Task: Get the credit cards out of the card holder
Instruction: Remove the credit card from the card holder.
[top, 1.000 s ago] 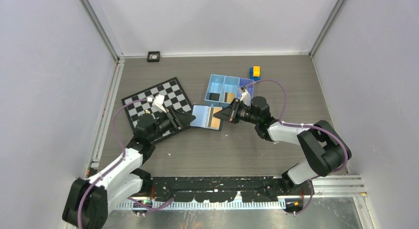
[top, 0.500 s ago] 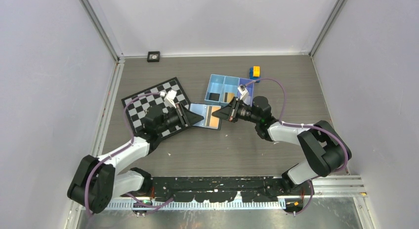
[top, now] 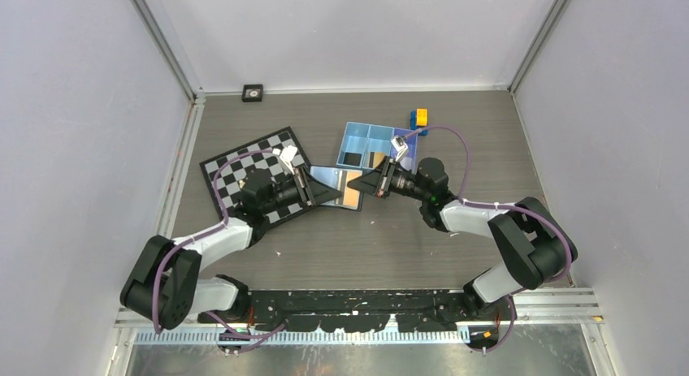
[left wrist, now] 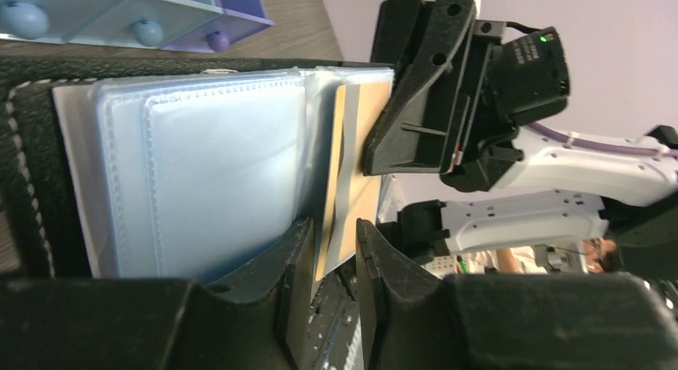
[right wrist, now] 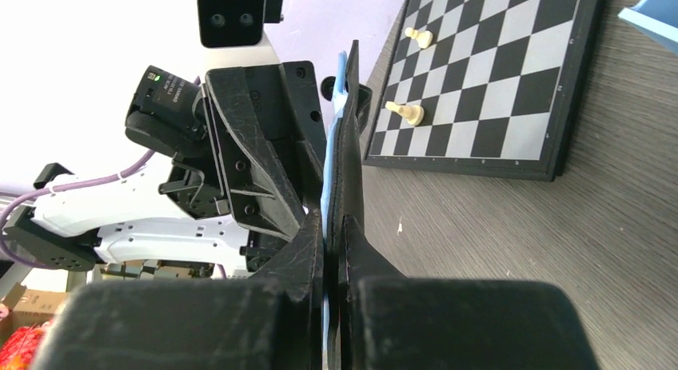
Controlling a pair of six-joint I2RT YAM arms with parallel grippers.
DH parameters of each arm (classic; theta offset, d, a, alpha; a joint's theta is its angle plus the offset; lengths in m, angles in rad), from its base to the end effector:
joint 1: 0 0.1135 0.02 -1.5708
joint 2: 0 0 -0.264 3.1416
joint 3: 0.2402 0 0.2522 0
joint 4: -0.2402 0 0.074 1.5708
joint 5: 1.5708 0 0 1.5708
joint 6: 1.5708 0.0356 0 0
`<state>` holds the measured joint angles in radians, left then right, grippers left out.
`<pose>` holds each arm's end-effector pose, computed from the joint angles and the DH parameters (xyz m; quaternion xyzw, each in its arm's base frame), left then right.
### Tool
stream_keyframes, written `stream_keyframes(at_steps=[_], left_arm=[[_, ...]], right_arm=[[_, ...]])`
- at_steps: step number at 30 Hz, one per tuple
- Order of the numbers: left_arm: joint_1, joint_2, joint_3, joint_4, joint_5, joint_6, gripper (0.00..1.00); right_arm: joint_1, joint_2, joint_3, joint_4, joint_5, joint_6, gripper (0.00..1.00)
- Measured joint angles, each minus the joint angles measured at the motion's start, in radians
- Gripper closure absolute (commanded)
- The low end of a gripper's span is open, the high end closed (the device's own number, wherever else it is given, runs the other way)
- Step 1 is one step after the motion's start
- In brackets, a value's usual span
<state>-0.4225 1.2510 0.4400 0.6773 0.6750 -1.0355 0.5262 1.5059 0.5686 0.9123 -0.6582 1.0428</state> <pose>0.2190 -0.1228 0.2143 -0.0065 0.7430 -0.5997 0.2972 0.2471 0.1687 0.2125 -0.0451 0.7126 0.6305 0.3042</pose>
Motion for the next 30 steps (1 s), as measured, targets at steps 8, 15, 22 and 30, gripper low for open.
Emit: stream_keyframes(at_steps=[8,15,22,30], left_arm=[[0.018,0.096,-0.004,0.246,0.079,-0.135,0.93],[0.028,0.147,-0.013,0.387,0.113,-0.206,1.00],[0.062,0.131,-0.049,0.439,0.113,-0.233,1.00],[0.089,0.069,-0.062,0.375,0.095,-0.206,1.00]], right_arm=[[-0.001,0.022,0.000,0.090,-0.019,0.044,1.00],[-0.005,0.026,0.000,0.127,-0.028,0.066,0.74],[0.003,0.026,0.000,0.126,-0.029,0.064,0.73],[0.005,0.027,0.000,0.136,-0.032,0.074,0.98]])
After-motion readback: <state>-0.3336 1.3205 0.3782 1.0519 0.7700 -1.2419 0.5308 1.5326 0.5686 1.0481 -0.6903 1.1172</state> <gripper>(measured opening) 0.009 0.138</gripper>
